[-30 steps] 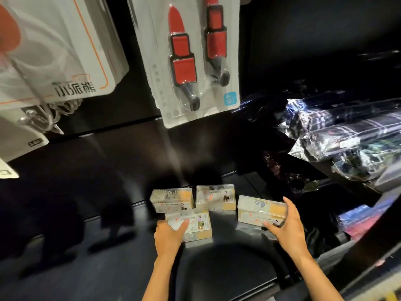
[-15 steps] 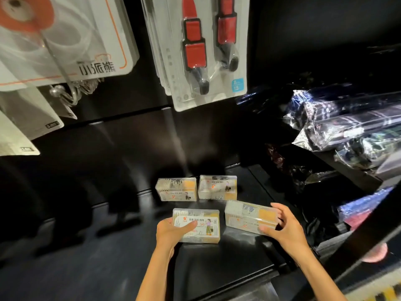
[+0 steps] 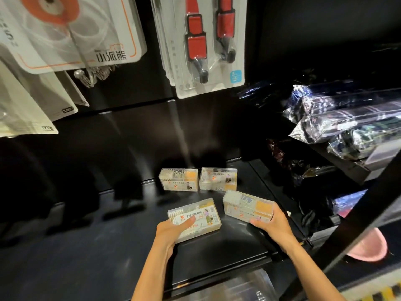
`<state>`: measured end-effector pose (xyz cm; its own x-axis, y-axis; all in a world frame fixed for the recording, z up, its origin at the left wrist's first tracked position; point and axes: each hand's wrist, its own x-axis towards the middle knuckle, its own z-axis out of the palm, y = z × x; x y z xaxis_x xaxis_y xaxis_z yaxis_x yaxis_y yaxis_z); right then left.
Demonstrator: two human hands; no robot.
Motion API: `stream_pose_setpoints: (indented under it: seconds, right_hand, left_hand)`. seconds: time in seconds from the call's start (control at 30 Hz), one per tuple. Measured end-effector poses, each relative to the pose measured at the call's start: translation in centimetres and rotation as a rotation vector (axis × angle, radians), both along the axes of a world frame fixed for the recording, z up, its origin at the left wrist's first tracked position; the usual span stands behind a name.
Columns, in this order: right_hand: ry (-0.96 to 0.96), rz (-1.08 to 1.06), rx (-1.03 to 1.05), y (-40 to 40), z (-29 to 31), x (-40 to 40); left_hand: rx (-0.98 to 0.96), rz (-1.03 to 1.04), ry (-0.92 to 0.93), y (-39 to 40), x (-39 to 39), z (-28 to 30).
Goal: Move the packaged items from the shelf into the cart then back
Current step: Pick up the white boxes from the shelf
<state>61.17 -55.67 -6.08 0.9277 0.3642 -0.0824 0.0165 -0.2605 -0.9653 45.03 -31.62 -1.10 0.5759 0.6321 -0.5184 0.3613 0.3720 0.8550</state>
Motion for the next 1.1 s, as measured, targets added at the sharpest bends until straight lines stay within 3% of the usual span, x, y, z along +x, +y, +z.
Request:
stream_pose_setpoints:
  seconds: [0.43, 0.77, 1.1]
  right_hand:
    - [0.228, 0.075, 0.372, -1.4, 1.2, -2.2]
    - [0.26, 0.036, 0.411, -2.8, 2.1, -7.5]
    - [0.296, -0.272, 0.385, -10.6, 0.3, -20.1]
  left_hand:
    - [-0.447, 0.127, -0.229, -2.3, -3.1, 1.8]
    - [-0.256, 0.054, -0.177, -3.6, -6.1, 2.1]
    - [-0.181, -0.375, -0.144, -7.5, -10.0, 1.8]
